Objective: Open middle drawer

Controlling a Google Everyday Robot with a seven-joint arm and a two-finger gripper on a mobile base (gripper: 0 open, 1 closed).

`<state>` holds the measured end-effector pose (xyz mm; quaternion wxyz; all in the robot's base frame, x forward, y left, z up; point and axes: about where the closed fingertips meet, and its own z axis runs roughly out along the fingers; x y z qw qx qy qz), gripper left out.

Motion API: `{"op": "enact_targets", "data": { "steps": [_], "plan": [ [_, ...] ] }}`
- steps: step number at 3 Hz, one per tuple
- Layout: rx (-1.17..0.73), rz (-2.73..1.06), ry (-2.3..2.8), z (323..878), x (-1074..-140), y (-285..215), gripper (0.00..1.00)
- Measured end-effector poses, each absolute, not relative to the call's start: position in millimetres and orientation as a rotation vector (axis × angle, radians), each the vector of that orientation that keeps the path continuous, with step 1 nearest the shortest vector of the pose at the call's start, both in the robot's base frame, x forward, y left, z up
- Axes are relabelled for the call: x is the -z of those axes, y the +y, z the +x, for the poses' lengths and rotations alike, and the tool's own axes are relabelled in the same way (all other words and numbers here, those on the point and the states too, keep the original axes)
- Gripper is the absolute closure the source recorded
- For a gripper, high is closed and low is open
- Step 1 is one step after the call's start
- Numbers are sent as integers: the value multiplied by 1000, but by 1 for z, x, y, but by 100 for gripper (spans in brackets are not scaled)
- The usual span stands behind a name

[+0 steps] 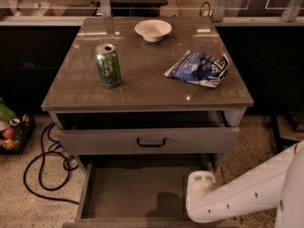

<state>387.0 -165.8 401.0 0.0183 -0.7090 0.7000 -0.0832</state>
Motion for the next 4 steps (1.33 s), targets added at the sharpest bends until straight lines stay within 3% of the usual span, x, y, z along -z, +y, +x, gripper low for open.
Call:
{"op": "enact_targets", "data": {
  "steps": [1, 4],
  "plan": [
    [256, -2203, 2176, 386, -400, -166, 85],
    [253, -2206, 2179, 384, -399, -167, 14]
  ]
}}
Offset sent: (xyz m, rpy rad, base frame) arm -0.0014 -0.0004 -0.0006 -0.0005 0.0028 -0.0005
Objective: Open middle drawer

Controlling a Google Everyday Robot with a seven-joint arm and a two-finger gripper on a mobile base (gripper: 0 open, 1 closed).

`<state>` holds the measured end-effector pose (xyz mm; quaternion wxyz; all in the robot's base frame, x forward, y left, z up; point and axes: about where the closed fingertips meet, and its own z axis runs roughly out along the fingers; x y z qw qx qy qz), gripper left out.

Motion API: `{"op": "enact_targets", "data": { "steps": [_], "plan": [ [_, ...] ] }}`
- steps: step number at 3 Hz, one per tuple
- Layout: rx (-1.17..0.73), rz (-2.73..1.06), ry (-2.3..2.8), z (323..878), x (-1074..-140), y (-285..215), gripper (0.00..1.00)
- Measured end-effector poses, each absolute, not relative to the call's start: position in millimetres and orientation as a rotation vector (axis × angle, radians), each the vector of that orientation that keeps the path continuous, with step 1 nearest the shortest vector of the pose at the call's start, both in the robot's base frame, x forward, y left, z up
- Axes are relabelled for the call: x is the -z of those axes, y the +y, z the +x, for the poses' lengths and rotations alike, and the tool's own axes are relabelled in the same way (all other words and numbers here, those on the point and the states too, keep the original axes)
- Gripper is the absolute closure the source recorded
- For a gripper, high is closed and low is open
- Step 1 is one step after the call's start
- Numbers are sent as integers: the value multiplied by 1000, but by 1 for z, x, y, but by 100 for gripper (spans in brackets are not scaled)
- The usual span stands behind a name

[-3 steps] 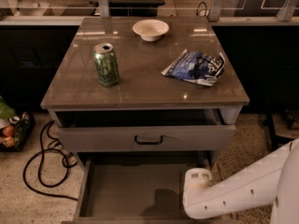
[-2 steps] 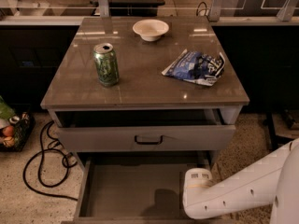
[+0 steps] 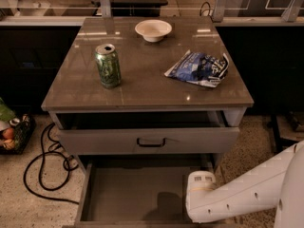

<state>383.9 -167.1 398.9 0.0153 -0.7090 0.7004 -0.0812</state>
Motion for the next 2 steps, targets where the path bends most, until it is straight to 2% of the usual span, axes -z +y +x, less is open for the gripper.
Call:
{"op": "enact_targets", "data": {
  "steps": [1, 2],
  "plan": [
    [251, -2207, 2180, 383, -398, -167, 0],
    [251, -2207, 2180, 383, -398, -167, 0]
  ]
}}
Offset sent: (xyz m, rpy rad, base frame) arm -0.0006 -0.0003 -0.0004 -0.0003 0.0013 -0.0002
